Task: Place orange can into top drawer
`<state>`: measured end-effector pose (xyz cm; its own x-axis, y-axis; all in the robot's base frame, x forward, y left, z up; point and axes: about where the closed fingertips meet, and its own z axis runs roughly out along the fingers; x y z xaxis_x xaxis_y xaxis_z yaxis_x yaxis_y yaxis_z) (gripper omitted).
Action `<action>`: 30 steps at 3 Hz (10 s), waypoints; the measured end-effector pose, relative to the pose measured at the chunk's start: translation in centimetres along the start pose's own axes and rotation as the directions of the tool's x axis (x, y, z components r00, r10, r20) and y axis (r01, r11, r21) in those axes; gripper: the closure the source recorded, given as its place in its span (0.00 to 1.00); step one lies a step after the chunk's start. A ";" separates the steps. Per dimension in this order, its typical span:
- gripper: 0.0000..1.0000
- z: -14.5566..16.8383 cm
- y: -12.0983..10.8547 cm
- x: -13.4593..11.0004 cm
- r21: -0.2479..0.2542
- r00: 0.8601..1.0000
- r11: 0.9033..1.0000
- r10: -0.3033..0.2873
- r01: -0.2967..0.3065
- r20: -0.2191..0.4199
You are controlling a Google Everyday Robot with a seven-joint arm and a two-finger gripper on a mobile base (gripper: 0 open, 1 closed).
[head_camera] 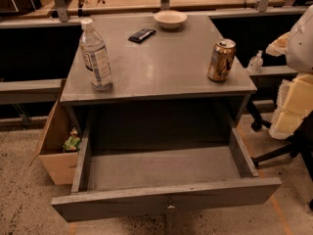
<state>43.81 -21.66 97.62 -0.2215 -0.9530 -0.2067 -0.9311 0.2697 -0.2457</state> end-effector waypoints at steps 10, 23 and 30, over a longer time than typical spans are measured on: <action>0.00 9.7 -15.4 -3.3 0.060 0.597 0.825 0.354 -0.561 0.719; 1.00 12.1 -7.7 -7.5 -0.178 0.425 0.936 0.301 -0.304 0.854; 1.00 27.6 1.9 -18.7 -0.311 0.314 0.947 0.272 0.080 0.910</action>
Offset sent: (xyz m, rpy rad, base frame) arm 0.0598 0.0064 -0.0181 0.2209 -0.1147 -0.0464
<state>54.20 0.44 74.87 -0.0588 -0.0998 -0.9933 -0.9896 0.1366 0.0449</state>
